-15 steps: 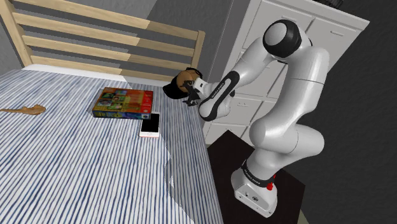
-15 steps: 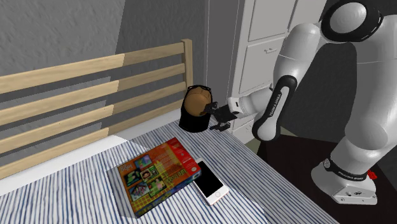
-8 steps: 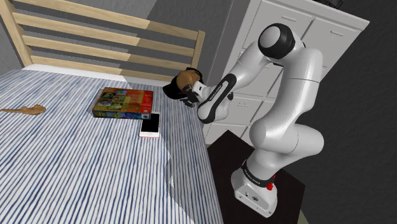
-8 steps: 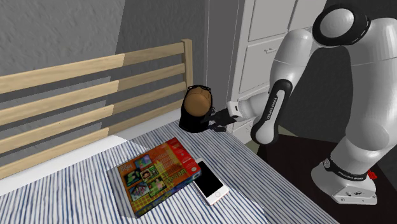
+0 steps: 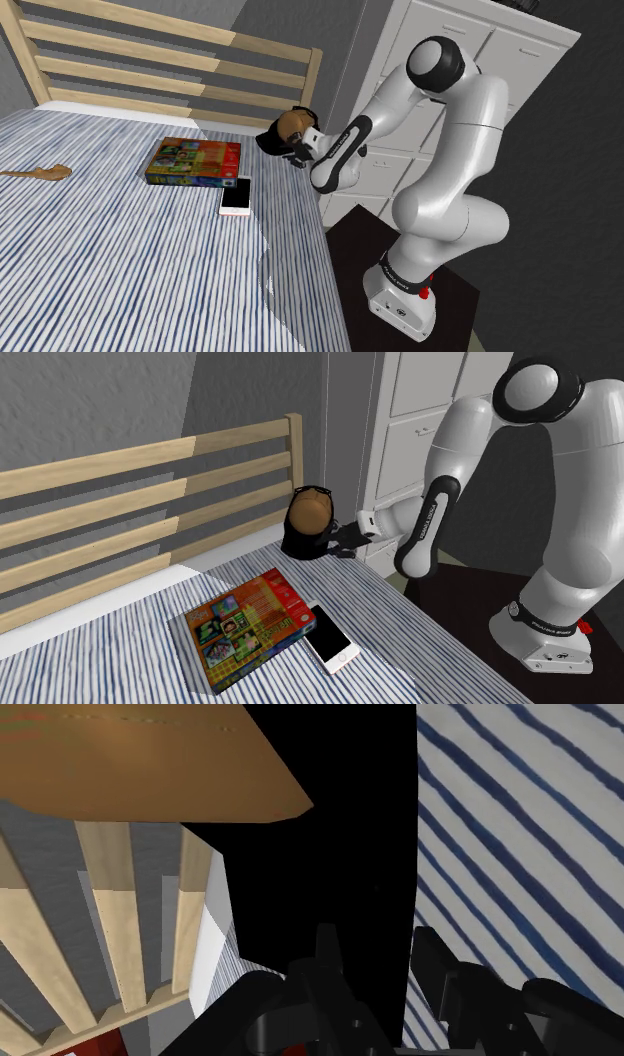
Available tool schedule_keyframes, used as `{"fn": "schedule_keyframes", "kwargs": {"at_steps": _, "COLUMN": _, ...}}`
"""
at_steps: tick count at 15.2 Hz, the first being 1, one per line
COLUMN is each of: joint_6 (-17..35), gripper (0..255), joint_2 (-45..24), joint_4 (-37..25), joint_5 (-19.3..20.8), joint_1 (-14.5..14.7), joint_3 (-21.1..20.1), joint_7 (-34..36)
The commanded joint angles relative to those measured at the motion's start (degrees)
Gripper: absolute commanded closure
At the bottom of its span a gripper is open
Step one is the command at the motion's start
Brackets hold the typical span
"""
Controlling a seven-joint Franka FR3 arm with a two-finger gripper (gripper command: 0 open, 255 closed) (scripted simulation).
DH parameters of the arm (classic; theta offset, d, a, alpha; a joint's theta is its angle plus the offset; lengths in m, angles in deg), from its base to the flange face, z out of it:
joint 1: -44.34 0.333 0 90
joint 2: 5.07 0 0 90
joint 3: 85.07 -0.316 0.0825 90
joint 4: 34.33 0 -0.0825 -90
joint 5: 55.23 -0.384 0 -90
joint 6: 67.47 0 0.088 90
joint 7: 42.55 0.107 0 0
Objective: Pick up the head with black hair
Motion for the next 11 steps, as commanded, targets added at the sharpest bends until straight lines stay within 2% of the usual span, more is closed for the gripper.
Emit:
{"fn": "schedule_keyframes", "kwargs": {"at_steps": 1, "joint_6": -0.97, "gripper": 255, "joint_2": 1.68, "joint_4": 0.49, "joint_5": 0.34, "joint_1": -0.64, "joint_3": -0.56, "joint_7": 0.93}}
{"fn": "schedule_keyframes", "kwargs": {"at_steps": 11, "joint_6": -7.46, "gripper": 255, "joint_2": 12.47, "joint_4": 2.97, "joint_5": 4.34, "joint_1": -5.47, "joint_3": -4.72, "joint_7": 8.83}}
